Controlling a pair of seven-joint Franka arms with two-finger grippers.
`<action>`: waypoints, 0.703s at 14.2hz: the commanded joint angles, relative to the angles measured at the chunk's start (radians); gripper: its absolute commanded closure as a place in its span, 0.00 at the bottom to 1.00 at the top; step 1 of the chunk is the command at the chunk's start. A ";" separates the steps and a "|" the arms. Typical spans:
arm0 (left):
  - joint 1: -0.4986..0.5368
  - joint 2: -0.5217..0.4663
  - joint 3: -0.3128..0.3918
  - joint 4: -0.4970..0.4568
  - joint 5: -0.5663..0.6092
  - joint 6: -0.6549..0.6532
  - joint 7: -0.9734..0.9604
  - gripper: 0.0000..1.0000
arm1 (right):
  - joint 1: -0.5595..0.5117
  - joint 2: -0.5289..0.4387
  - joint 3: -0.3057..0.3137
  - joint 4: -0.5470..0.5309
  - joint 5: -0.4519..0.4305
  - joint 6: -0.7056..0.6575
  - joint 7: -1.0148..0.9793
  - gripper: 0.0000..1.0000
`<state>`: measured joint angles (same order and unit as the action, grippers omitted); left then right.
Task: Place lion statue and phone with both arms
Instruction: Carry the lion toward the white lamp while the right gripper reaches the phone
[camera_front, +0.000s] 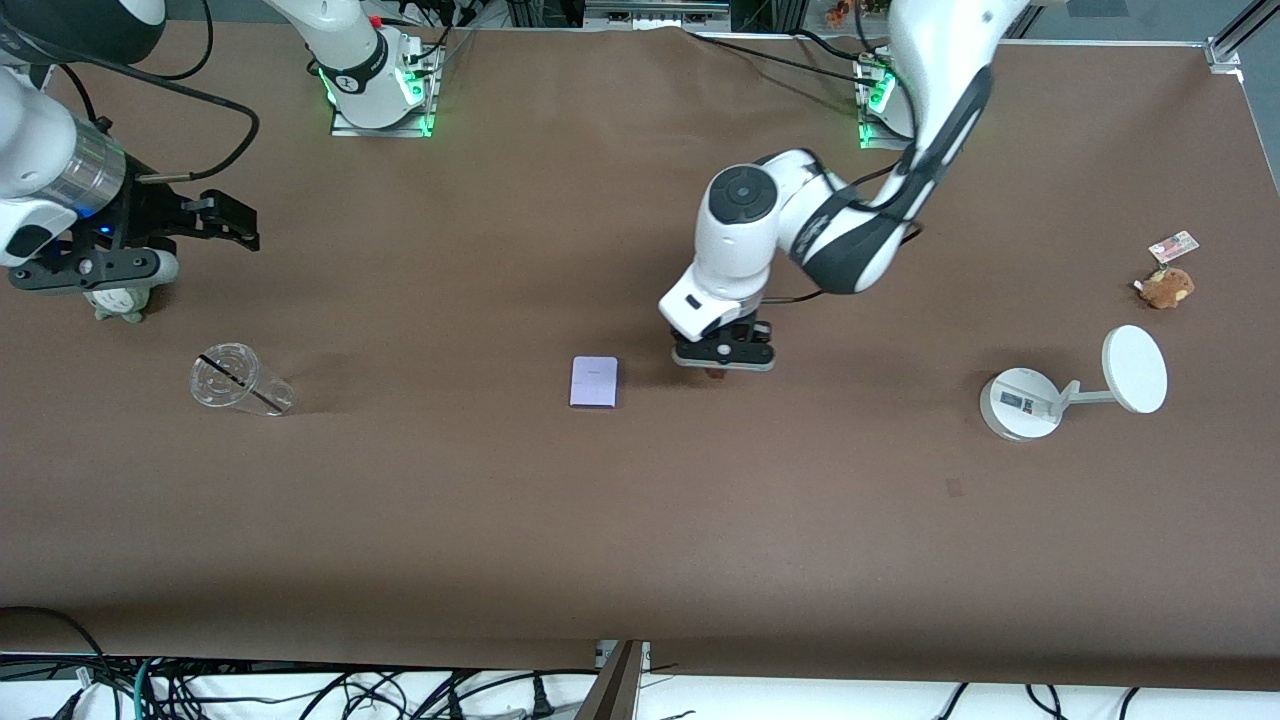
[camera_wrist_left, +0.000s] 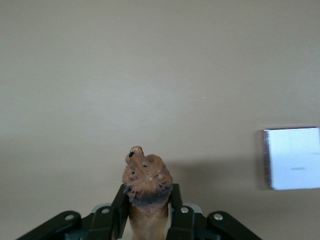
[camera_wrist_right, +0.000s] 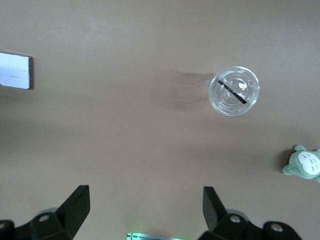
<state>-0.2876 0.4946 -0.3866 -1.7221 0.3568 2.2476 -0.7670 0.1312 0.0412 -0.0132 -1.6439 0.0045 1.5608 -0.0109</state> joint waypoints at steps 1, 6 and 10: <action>0.140 -0.073 -0.060 -0.020 -0.106 -0.101 0.232 0.91 | 0.059 0.023 -0.001 0.026 0.000 0.007 0.083 0.00; 0.349 -0.186 -0.072 -0.017 -0.157 -0.371 0.598 0.92 | 0.212 0.103 -0.001 0.024 0.006 0.135 0.284 0.00; 0.511 -0.156 -0.072 -0.024 -0.157 -0.356 0.730 0.92 | 0.284 0.195 0.001 0.024 0.014 0.241 0.371 0.00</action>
<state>0.1508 0.3296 -0.4398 -1.7251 0.2223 1.8774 -0.1018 0.3930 0.1908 -0.0065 -1.6432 0.0046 1.7722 0.3133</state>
